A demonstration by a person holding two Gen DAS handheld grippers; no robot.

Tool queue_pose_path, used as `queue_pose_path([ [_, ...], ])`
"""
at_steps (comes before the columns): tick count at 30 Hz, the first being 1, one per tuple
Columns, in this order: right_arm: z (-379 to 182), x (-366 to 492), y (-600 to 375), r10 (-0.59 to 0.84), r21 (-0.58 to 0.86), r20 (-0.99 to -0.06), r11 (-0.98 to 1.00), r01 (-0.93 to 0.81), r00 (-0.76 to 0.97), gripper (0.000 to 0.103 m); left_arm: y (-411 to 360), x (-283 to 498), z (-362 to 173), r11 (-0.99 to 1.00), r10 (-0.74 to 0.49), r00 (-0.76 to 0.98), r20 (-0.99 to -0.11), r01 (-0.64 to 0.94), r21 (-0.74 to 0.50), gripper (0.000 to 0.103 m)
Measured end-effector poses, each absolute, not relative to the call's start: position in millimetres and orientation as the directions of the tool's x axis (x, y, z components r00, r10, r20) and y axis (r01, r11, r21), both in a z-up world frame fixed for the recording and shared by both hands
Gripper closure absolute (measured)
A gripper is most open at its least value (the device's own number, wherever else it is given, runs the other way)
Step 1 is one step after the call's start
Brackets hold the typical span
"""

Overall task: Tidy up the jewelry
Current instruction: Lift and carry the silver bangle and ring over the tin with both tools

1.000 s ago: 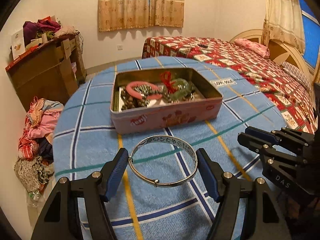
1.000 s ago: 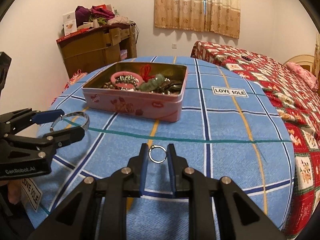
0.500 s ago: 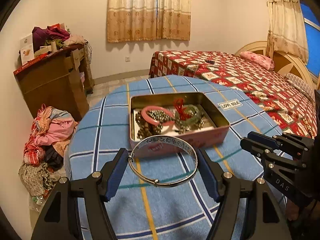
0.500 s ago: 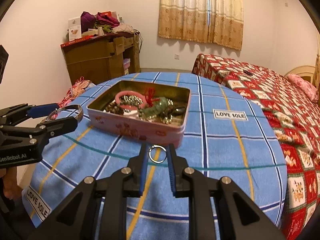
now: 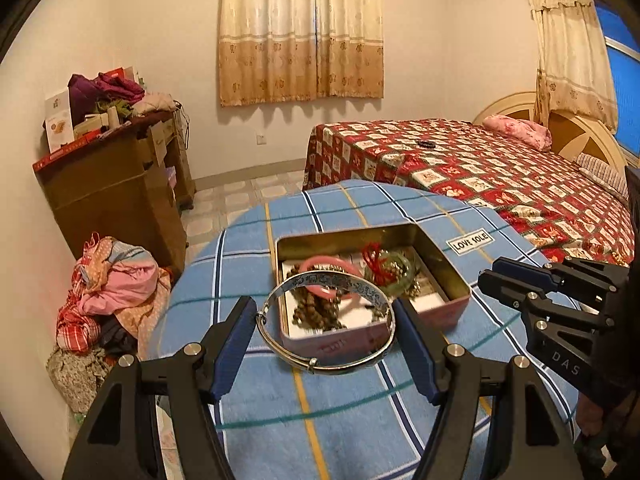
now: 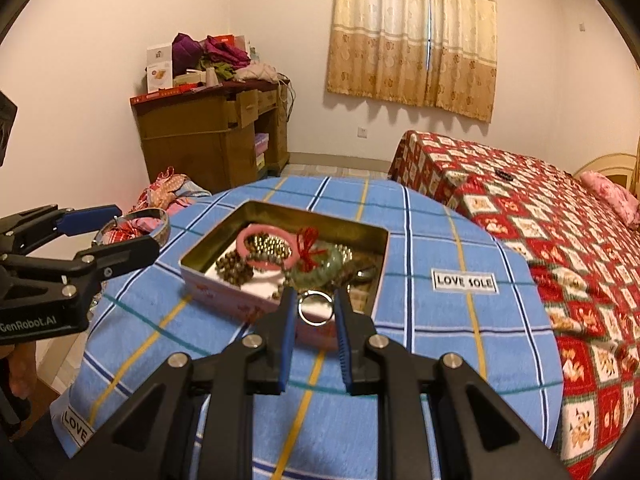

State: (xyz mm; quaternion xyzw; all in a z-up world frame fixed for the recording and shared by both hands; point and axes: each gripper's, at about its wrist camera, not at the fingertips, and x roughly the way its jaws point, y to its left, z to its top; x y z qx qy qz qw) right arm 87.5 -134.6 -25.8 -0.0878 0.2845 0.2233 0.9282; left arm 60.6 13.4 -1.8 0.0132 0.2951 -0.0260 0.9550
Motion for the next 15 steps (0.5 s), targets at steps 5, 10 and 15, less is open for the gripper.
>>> queue_pose_path([
  [5,-20,96,-132,0.363,-0.045,-0.559,0.884,-0.465,0.745,0.082,15,70,4,0.998,-0.035,0.831,-0.555,0.056,0.021,0.033],
  [10,-17,106,-133,0.361,-0.044,-0.554,0.887,-0.459,0.751,0.082,16,80,5,0.998,-0.031,0.834,-0.551,0.055,0.026,0.033],
  [15,-18,118,-131,0.353,-0.047,-0.56,0.89,-0.454,0.749,0.082,14,92,3,0.998,-0.028,0.831,-0.555,0.056,0.034,0.033],
])
